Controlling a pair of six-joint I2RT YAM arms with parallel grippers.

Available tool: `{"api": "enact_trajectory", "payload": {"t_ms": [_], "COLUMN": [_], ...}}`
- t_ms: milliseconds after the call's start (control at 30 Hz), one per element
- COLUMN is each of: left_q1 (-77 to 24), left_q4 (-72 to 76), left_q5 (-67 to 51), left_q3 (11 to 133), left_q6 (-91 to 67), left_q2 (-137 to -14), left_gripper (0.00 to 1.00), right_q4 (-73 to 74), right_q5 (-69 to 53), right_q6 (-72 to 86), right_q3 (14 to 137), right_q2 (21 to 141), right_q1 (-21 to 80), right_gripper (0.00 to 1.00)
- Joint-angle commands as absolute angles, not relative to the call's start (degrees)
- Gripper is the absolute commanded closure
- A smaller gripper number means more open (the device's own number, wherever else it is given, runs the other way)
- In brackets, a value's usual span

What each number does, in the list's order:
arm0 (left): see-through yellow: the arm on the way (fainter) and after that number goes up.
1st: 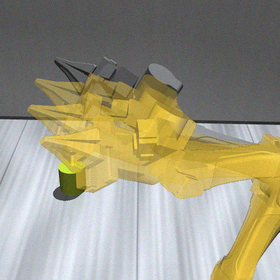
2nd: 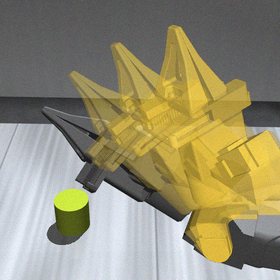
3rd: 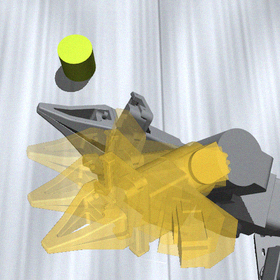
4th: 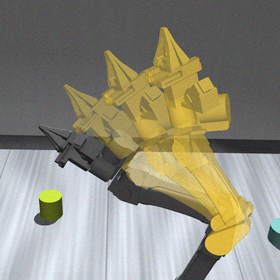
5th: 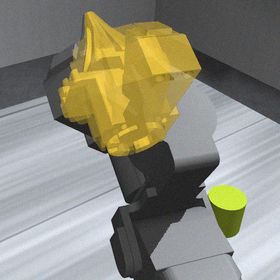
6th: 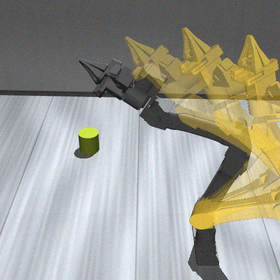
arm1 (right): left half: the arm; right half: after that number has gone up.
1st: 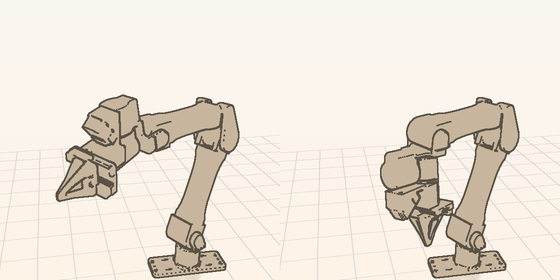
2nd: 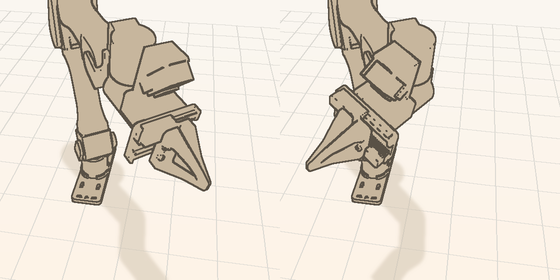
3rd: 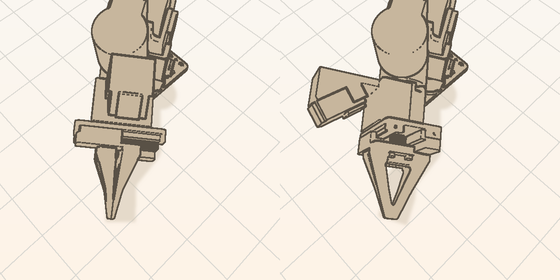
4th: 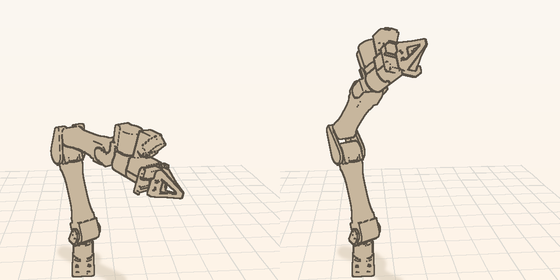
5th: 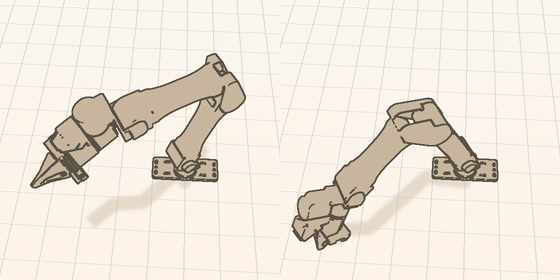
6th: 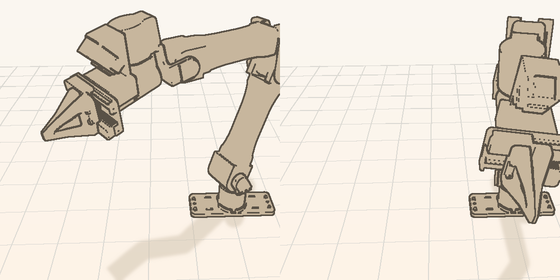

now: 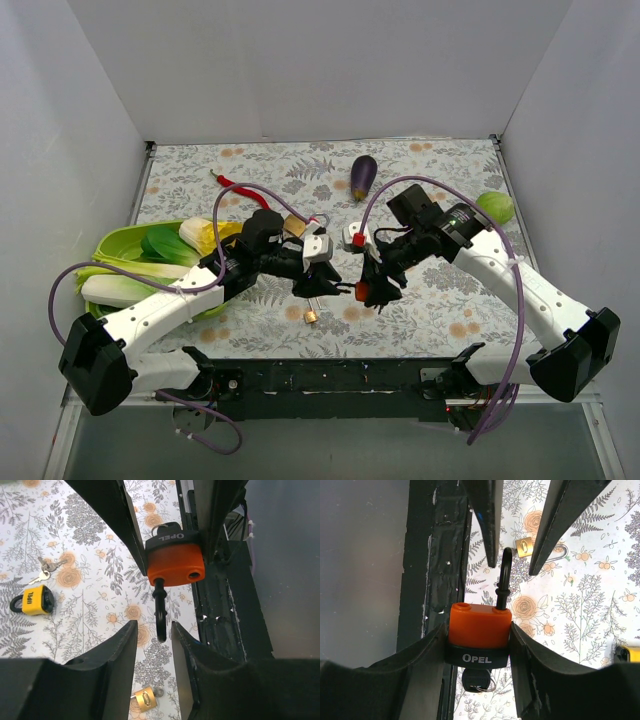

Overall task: Lock with the key
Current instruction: Lock the lock.

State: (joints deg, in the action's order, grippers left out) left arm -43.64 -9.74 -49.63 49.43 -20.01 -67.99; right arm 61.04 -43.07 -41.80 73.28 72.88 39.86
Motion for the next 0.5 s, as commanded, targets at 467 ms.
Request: {"api": "enact_trajectory", "payload": {"t_ms": [467], "left_q1": [-45.0], "left_q4": [-6.6], "left_q5": [-45.4], "left_q3": [49.8], "left_q6": [-22.9], "left_q2": [-67.9], "left_gripper": [0.85], "right_q4": [57.9], "right_q5": [-44.6], "right_q6": [-39.1], "right_q3": [74.0], "right_q2": [71.9], "right_q1": [40.1], "right_gripper": [0.99]}}
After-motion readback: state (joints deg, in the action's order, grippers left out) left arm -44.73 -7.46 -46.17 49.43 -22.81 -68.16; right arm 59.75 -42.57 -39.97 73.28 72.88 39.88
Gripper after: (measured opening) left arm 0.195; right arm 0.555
